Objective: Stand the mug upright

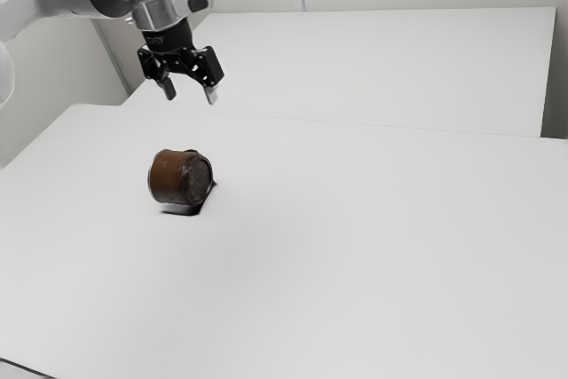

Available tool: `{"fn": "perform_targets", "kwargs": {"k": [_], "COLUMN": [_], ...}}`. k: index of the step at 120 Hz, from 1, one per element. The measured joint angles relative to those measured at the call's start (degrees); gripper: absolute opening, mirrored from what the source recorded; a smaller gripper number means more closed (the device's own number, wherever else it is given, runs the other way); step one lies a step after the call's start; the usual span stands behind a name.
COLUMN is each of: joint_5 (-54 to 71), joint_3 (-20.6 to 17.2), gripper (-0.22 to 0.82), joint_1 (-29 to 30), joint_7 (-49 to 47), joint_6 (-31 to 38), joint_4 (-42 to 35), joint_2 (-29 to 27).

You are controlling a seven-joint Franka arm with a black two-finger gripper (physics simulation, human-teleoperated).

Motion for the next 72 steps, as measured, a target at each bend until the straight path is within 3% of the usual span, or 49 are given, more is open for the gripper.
{"fn": "perform_targets", "kwargs": {"k": [38,72], "joint_5": [0.04,-1.50], "joint_3": [0.07,-0.26], "gripper": [0.60,0.60], "joint_1": [0.77,9.19], "joint_7": [0.14,1.91], "joint_6": [-0.19,-0.71], "joint_4": [1.55,3.00], "joint_2": [1.50,4.49]}}
